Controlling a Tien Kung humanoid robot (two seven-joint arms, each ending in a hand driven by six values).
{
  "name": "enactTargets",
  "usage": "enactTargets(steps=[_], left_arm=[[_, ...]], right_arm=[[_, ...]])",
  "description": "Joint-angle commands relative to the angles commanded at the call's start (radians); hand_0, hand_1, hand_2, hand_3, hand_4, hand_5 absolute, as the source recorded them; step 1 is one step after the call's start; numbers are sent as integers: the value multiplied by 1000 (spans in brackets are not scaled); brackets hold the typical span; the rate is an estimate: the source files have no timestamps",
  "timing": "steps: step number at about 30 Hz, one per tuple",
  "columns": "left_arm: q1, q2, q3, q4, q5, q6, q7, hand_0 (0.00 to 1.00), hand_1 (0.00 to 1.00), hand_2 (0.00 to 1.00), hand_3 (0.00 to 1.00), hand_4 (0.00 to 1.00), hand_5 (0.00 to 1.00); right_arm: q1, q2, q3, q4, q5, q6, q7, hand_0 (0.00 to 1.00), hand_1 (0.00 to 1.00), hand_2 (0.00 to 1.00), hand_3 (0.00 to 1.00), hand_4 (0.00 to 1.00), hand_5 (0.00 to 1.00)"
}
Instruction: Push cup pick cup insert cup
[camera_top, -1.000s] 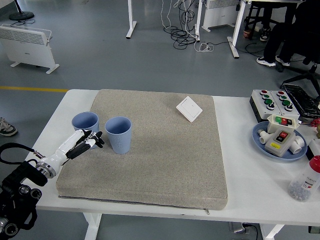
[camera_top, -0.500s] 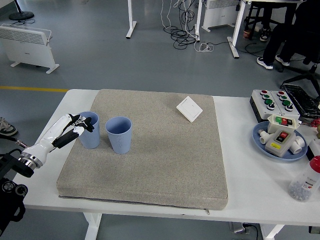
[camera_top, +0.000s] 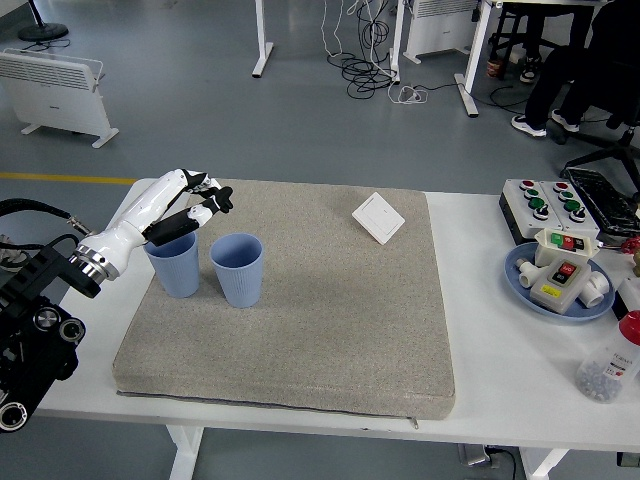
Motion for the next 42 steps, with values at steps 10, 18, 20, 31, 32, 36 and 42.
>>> enactTargets(steps=[10,18,20,31,32,36,42], left_arm=[[-138,4,160,141,366,-29,43,998,976,998,965,998,758],[-171,-13,179,173,382,-58,63,998,990,998,986,998,742],[-182,-17,190,188,381,-72,69,998,994,998,998,998,729],[-262,-39,258,286,429,-151,96,942,940,998,998,998,708],[-266,-40,261,290,435,-155,95,829,877,998,998,998,614],[-282,-45,280,299,443,-171,90,829,877,998,998,998,614],[-293,-55,288,315,443,-172,77,646,761,917,979,921,425]], right_arm=[[-6,-5,-15,0,18,0,0,774,686,687,568,128,476],[-6,-6,-20,0,25,-1,0,774,686,687,568,129,477],[-5,-7,-22,0,28,-1,0,774,686,687,568,130,475],[-1,-10,-31,0,30,0,-2,774,686,687,568,131,475],[0,-10,-32,0,31,0,-2,775,686,687,569,132,476],[0,-11,-33,0,33,0,-2,775,686,687,569,132,476],[2,-12,-34,0,34,0,-2,775,686,687,569,134,474]])
